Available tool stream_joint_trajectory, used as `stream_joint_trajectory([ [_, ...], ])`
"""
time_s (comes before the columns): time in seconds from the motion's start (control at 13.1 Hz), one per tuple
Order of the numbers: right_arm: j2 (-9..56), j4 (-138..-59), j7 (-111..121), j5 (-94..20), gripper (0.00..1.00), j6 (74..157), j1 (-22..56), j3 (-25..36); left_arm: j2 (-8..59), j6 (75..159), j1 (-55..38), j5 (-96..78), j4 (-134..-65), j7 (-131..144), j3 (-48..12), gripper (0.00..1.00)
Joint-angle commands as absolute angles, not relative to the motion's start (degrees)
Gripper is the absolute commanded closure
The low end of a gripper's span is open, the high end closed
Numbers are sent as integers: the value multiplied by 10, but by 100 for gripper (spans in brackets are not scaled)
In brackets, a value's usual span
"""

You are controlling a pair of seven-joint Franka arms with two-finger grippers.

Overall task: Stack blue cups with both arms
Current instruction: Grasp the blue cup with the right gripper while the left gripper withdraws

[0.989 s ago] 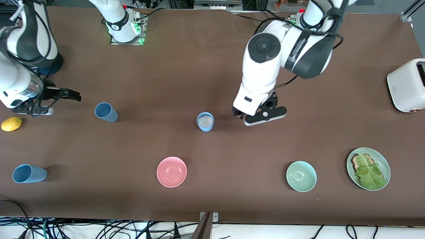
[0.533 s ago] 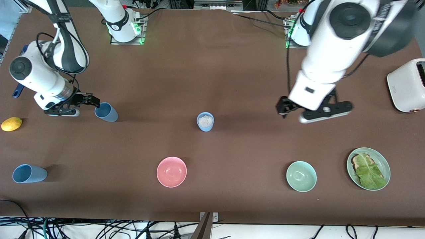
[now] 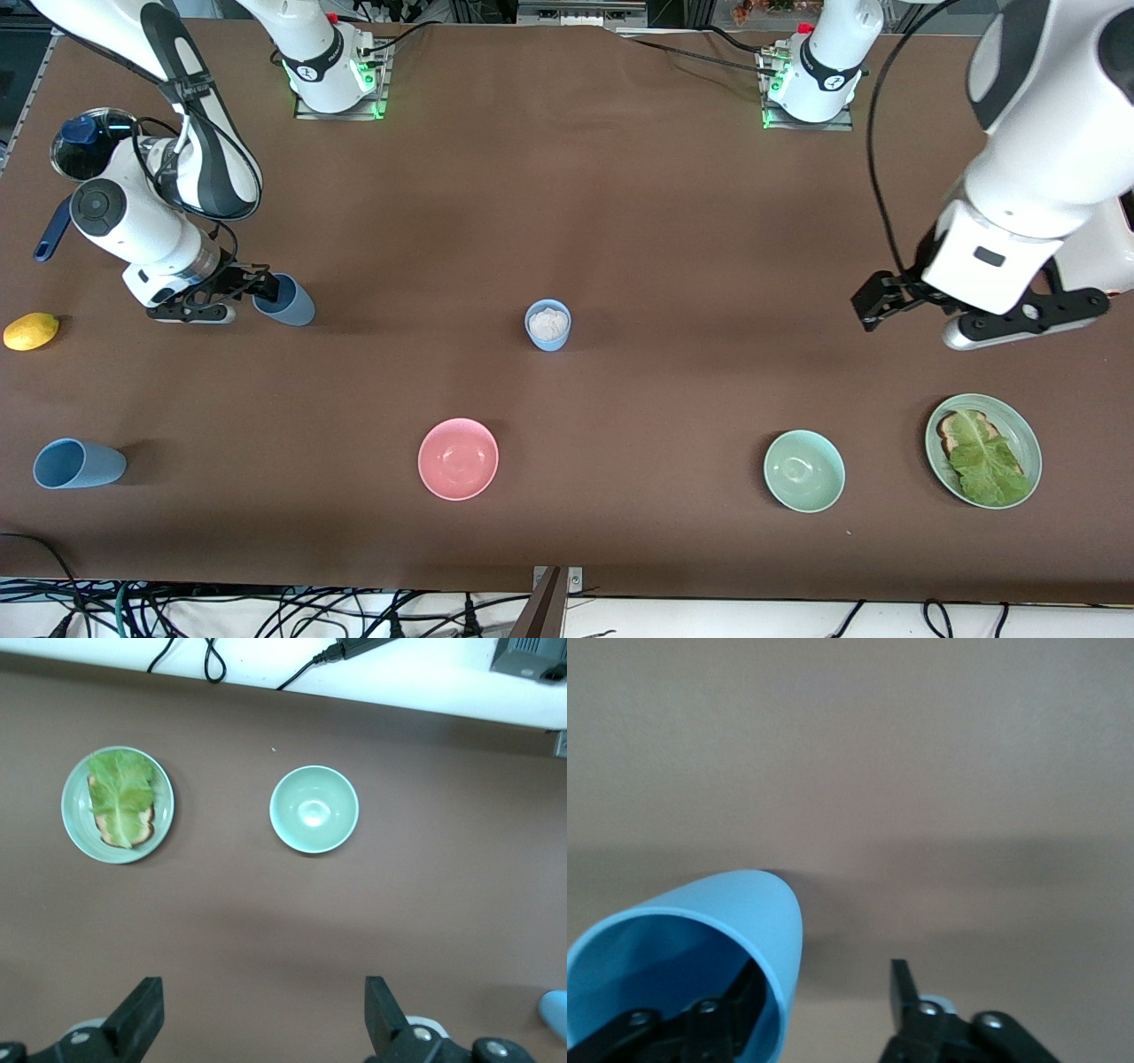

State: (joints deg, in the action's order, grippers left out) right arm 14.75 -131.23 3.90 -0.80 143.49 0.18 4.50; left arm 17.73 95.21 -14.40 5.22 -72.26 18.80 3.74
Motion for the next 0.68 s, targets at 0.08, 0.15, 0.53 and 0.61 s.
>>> stream_joint_trajectory([
  [0.08,146,-1307,41,-7,100,1441,2,36,167,949,-78,59,-739,22,31,0],
  [0.15,144,-1305,41,-7,100,1441,2,36,167,947,-59,58,-744,-18,30,0],
  [0.53,127,-1234,38,-8,100,1350,2,29,113,947,-25,42,-817,-72,31,0],
  [0.61,128,-1195,34,-11,100,1292,2,17,103,947,-26,45,-837,-72,32,0],
])
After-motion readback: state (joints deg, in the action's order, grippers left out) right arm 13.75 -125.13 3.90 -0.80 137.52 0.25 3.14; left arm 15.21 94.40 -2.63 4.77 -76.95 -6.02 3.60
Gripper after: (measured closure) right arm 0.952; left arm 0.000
